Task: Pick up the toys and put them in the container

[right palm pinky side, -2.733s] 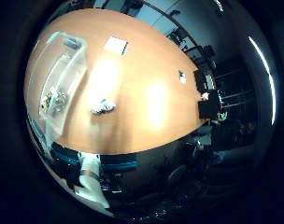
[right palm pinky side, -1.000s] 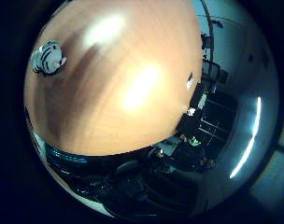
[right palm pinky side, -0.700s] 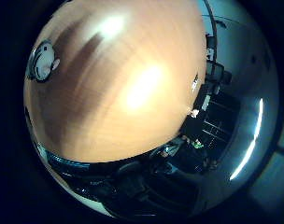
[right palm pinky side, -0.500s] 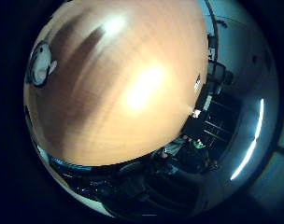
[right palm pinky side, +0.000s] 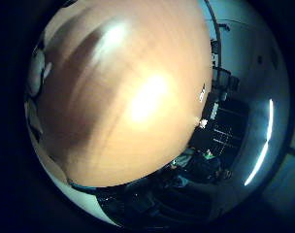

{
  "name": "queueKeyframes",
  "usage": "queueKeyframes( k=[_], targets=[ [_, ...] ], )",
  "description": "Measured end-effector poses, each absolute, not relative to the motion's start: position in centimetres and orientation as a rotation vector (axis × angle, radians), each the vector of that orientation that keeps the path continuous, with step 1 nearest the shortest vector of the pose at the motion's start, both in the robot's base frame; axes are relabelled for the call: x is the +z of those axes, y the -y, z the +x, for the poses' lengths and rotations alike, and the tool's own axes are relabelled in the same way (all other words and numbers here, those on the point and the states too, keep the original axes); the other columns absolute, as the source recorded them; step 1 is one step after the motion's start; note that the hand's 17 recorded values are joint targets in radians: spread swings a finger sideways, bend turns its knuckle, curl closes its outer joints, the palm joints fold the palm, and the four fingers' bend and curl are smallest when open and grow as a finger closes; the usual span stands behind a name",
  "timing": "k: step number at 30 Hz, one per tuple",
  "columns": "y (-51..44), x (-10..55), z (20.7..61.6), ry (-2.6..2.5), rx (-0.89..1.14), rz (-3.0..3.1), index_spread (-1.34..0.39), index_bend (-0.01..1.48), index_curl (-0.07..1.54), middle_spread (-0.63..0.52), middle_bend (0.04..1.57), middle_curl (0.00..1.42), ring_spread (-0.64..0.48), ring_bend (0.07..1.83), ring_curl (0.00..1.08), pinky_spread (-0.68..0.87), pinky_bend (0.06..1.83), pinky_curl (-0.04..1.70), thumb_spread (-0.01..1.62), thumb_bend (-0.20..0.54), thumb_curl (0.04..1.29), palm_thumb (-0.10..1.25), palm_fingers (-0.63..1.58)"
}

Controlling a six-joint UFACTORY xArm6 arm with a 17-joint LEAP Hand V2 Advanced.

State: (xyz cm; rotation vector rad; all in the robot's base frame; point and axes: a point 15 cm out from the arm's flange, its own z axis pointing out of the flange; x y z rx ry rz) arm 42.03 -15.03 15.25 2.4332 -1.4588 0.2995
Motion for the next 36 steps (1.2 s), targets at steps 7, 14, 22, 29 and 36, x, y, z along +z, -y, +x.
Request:
queueKeyframes(
  k=[7,14,22,29,36],
  targets=[
    [16.4,18.5,41.7,1.469,0.357,2.418,-0.42,1.25,0.66,-0.39,0.43,0.39,0.0,0.18,0.11,0.34,0.16,0.15,0.88,-0.018,0.4,1.05,0.43],
    [18.6,24.4,37.3,1.478,0.288,2.337,-0.4,1.28,0.64,-0.42,0.46,0.42,-0.01,0.18,0.11,0.34,0.17,0.15,0.89,-0.02,0.41,1.05,0.43],
    [16.6,40.2,37.5,1.564,0.515,2.374,-0.39,1.3,0.61,-0.45,0.49,0.44,-0.04,0.17,0.11,0.35,0.18,0.16,0.88,-0.02,0.42,1.06,0.45],
    [7.5,51.0,37.1,1.55,0.616,2.598,-0.39,1.3,0.59,-0.46,0.49,0.45,-0.06,0.18,0.12,0.36,0.18,0.16,0.88,-0.021,0.43,1.05,0.47],
    [-3.9,54.5,36.5,1.461,0.664,2.785,-0.39,1.29,0.59,-0.47,0.5,0.46,-0.07,0.18,0.12,0.36,0.18,0.15,0.87,-0.021,0.44,1.06,0.48]
  ],
)
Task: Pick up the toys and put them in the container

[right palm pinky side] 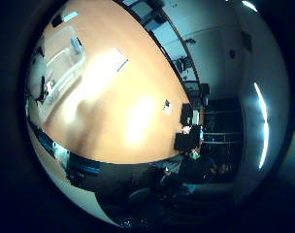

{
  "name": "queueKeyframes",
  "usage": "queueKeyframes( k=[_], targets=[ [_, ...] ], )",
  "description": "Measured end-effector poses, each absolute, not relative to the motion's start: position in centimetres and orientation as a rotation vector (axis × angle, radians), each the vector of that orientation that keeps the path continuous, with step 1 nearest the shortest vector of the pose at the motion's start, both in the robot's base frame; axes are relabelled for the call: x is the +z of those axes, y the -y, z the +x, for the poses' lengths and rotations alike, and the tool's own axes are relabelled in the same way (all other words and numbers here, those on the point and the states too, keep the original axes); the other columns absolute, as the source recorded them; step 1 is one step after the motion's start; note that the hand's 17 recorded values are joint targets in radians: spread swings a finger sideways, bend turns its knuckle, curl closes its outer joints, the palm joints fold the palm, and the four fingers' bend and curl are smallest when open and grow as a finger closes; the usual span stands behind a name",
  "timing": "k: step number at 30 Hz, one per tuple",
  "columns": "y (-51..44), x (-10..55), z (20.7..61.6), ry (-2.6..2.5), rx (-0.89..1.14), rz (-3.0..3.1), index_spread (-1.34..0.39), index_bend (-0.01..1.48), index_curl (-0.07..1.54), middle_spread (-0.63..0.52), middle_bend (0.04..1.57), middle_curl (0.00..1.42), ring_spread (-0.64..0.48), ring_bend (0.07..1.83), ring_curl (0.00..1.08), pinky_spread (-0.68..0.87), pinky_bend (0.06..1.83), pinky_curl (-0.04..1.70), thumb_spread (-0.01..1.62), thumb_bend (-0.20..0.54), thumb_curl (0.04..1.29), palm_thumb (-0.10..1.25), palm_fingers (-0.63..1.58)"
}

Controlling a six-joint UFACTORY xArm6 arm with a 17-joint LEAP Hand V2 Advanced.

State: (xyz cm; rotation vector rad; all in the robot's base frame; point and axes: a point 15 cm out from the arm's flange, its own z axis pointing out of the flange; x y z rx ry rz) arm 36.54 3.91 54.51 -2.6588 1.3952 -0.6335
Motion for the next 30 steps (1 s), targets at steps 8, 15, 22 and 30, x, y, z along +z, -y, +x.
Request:
queueKeyframes(
  k=[8,15,22,30],
  targets=[
    [-13.1,52.4,36.3,-1.275,-0.547,-2.704,-0.39,1.29,0.58,-0.47,0.49,0.47,-0.08,0.18,0.12,0.36,0.18,0.15,0.87,-0.021,0.45,1.06,0.48],
    [-16.0,50.3,36.6,-1.261,-0.503,-2.741,-0.39,1.29,0.58,-0.46,0.49,0.48,-0.08,0.18,0.13,0.36,0.18,0.15,0.87,-0.021,0.45,1.06,0.48],
    [-17.6,49.7,38.1,-1.25,-0.517,-2.71,-0.39,1.29,0.58,-0.47,0.5,0.49,-0.08,0.18,0.13,0.36,0.17,0.15,0.87,-0.021,0.45,1.06,0.49],
    [-19.3,49.4,39.8,-1.243,-0.547,-2.656,-0.45,0.74,0.43,-0.33,0.39,0.46,-0.03,0.32,0.2,0.38,0.34,0.21,0.9,-0.039,0.43,0.97,0.25]
  ],
)
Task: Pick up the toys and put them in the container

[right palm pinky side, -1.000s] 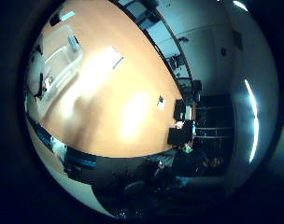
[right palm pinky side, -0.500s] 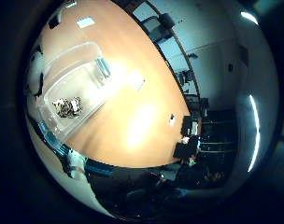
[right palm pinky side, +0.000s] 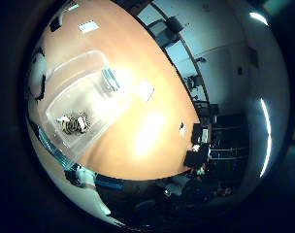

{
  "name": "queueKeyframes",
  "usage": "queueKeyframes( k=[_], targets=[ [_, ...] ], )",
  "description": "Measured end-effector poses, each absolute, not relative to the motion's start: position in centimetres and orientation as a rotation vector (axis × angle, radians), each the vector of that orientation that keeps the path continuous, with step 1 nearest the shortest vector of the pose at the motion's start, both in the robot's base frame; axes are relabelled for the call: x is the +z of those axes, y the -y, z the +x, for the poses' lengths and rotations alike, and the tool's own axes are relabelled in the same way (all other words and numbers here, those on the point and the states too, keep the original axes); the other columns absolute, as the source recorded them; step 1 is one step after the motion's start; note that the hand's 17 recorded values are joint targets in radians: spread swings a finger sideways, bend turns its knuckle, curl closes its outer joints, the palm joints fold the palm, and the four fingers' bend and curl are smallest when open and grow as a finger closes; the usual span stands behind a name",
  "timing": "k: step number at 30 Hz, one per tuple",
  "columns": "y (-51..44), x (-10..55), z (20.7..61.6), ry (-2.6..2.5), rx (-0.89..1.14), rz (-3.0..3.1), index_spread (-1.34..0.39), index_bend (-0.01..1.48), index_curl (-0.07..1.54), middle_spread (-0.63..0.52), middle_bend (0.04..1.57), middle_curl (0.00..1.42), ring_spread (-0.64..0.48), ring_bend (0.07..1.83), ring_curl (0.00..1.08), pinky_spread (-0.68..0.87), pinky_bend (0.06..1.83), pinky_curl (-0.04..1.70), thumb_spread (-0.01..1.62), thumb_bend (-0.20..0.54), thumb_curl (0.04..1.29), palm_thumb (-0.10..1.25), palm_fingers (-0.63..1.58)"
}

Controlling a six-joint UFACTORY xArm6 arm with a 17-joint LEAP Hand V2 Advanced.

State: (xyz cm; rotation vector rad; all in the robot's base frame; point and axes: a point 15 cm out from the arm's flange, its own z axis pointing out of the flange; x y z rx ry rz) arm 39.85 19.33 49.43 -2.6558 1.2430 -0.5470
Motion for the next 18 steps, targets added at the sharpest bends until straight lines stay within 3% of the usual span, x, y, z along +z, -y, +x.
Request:
queueKeyframes(
  k=[2,7,12,18],
  targets=[
    [-19.4,49.0,40.0,-1.239,-0.542,-2.669,-0.48,0.43,0.33,-0.19,0.28,0.42,0.06,0.35,0.21,0.39,0.42,0.25,0.91,-0.044,0.4,0.9,0.14],
    [-19.0,48.2,39.9,-1.254,-0.521,-2.703,-0.48,0.16,0.27,0.01,0.18,0.36,0.17,0.34,0.22,0.42,0.48,0.28,0.92,-0.038,0.36,0.77,0.06],
    [-18.5,48.0,39.3,-1.266,-0.502,-2.727,-0.47,0.15,0.25,0.09,0.2,0.33,0.2,0.34,0.23,0.42,0.51,0.29,0.93,-0.03,0.34,0.71,0.01],
    [-17.0,48.1,36.8,-1.313,-0.446,-2.768,-0.47,0.16,0.25,0.09,0.2,0.33,0.21,0.31,0.24,0.42,0.48,0.29,0.94,-0.027,0.32,0.7,0.02]
  ],
)
